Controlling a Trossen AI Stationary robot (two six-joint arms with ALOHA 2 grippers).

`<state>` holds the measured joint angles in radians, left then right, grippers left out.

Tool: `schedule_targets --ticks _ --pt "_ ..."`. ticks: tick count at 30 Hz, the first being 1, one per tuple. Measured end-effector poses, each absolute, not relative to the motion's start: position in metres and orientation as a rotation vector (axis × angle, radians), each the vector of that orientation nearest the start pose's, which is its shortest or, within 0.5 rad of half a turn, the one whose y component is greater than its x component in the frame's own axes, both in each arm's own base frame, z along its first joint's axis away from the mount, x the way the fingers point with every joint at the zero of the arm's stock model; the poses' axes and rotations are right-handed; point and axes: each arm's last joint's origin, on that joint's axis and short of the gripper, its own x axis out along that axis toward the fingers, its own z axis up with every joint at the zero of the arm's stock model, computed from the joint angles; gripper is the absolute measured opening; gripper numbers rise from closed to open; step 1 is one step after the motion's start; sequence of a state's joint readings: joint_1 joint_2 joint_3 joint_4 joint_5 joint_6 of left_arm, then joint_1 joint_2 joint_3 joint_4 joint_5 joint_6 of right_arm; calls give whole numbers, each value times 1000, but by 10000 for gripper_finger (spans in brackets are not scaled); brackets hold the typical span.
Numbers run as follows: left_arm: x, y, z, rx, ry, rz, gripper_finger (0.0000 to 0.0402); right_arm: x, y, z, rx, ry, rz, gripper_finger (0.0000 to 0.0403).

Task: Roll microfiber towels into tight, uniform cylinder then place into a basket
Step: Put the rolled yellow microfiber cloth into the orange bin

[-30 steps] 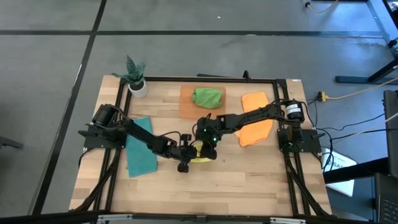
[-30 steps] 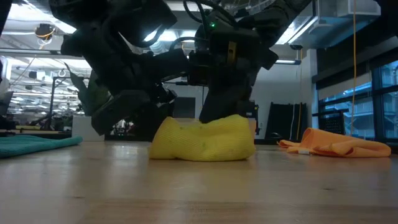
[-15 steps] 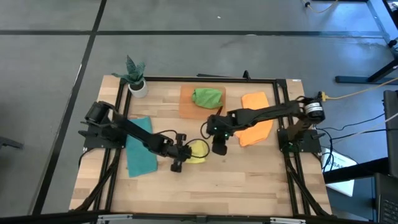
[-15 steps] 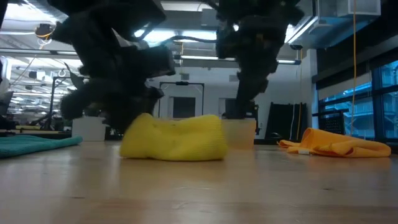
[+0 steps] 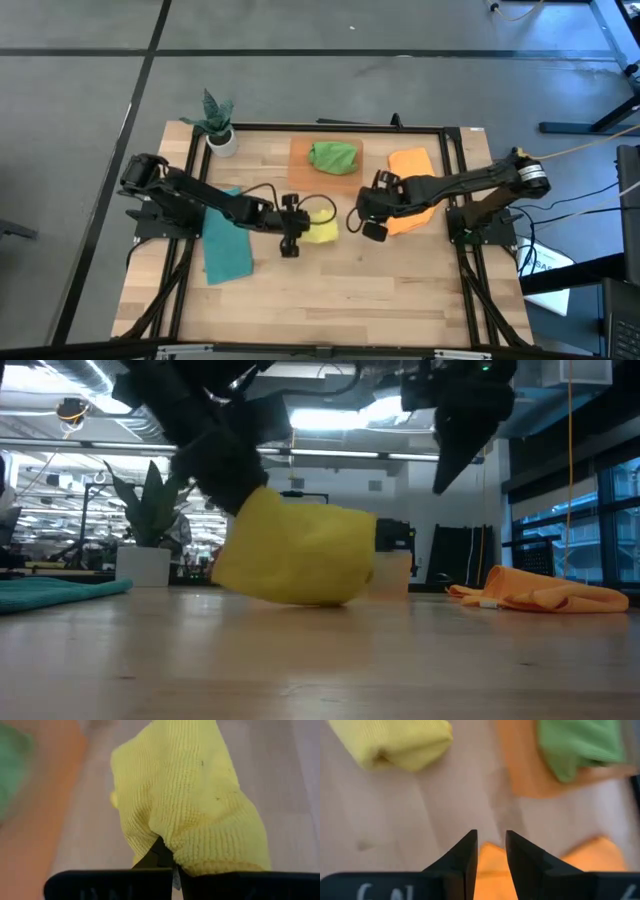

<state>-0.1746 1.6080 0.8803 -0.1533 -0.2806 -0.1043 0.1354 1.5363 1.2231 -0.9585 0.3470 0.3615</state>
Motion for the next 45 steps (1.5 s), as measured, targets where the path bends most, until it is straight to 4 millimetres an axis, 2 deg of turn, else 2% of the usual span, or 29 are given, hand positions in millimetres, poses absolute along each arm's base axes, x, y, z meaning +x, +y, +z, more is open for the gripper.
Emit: schedule_targets --ticks 6,14,18,24,26,31,34,37,45 --pt "306 -23 202 157 761 209 0 277 37 264 -63 1172 -493 102" --pt "302 29 234 339 690 237 0 276 39 264 -77 1169 -495 102" --pt "310 57 258 440 651 217 0 276 39 264 -76 1168 -496 102" --pt "324 100 275 576 620 162 0 277 39 264 -60 1160 -506 102" --pt "329 114 269 613 631 123 0 277 39 264 -57 1159 -508 102" --pt "345 144 234 624 699 92 0 277 39 264 -57 1159 -508 102" --pt "357 155 214 622 713 97 0 277 39 264 -57 1158 -508 102" --pt "366 155 193 598 747 39 0 277 39 264 -55 1156 -508 102" --pt "373 140 167 563 838 -72 0 278 39 264 -49 1147 -509 102"
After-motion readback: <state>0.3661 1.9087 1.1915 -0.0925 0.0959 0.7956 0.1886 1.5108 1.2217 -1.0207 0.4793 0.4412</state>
